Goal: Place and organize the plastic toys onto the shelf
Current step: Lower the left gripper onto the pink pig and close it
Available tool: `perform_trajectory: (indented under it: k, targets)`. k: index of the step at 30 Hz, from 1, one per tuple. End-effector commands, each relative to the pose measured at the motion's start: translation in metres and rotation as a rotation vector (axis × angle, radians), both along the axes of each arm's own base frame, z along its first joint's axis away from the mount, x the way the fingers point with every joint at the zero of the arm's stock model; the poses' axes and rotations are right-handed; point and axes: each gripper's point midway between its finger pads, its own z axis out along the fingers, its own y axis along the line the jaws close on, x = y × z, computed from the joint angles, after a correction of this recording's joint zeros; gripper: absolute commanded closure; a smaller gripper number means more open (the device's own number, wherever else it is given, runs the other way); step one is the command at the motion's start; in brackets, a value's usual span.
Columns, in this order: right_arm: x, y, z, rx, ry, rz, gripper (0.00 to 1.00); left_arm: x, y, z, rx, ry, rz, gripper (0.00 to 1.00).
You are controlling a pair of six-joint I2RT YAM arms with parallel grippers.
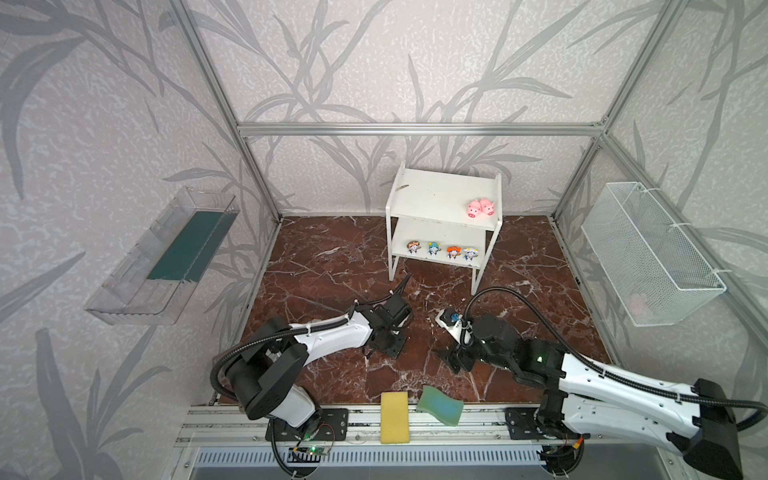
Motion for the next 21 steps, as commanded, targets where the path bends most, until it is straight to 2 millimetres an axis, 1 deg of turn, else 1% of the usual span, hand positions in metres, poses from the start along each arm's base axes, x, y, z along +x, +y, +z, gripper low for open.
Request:
perform_trajectory:
  k: [1,6,11,16,19,21]
  targets:
    - [0.002,0.003,0.005,0.003,-0.023,0.004,0.11,0.005,-0.016,0.016,-0.078,-0.012,-0.002,0.48]
    - [0.002,0.005,0.006,0.006,-0.023,0.008,0.1,0.009,-0.007,0.011,-0.046,-0.044,0.037,0.48]
    - [0.0,0.002,0.004,0.005,-0.016,0.01,0.11,0.011,-0.002,0.013,-0.024,-0.074,0.035,0.48]
    - [-0.007,0.006,0.004,0.014,-0.005,0.056,0.1,0.009,-0.002,0.017,-0.056,-0.1,0.008,0.56]
    - [-0.007,0.006,0.003,0.012,-0.005,0.058,0.1,0.006,0.0,0.017,-0.054,-0.099,-0.002,0.56]
    - [-0.007,0.006,0.003,0.013,-0.005,0.057,0.1,0.004,0.002,0.015,-0.043,-0.092,-0.01,0.53]
